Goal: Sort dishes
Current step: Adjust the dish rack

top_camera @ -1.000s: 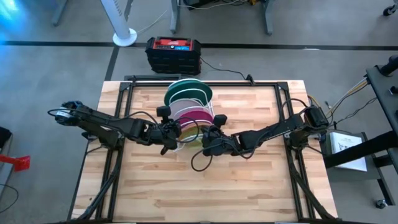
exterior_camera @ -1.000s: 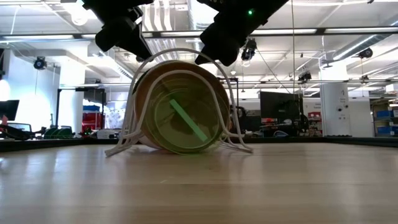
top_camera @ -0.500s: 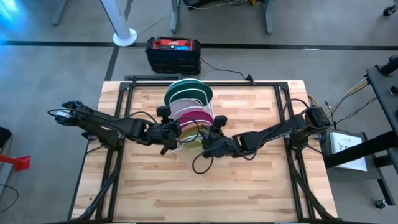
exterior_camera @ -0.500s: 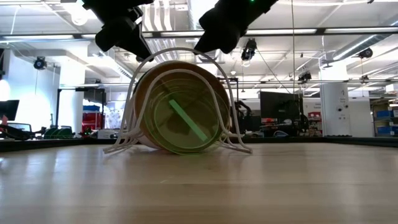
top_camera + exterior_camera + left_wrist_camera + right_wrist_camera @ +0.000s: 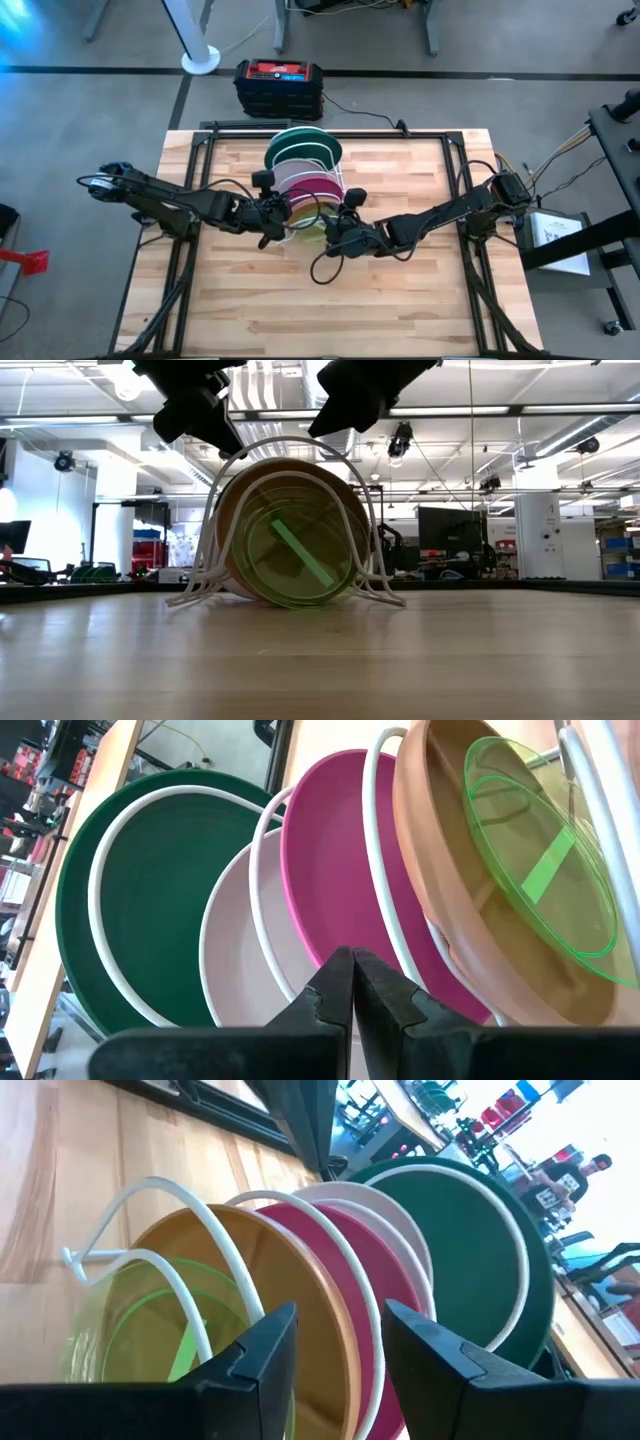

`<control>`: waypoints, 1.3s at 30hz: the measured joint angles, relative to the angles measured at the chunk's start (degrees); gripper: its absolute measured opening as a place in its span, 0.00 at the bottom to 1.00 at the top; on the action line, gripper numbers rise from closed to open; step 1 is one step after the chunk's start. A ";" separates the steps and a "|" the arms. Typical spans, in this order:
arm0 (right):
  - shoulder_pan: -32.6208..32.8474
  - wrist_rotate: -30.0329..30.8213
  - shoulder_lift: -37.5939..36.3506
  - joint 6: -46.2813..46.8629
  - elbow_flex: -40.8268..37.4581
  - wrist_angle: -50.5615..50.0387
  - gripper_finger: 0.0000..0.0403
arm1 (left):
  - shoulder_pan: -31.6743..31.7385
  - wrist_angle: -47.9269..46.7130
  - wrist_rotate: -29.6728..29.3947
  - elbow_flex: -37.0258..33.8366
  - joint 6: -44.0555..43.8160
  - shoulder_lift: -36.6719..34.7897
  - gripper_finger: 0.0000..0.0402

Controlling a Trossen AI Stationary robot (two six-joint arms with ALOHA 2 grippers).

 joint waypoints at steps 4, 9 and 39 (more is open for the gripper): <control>0.81 1.14 -0.24 0.12 0.11 0.00 0.36 | -0.09 0.00 0.00 -0.01 0.00 0.00 0.00; 1.82 1.68 -0.32 1.69 0.13 -1.17 0.39 | -0.73 -0.22 0.00 0.13 0.00 0.00 0.00; -0.32 10.07 -33.95 39.57 -19.77 -21.13 0.17 | -12.00 -43.83 -5.23 -5.07 -75.06 -1.58 0.00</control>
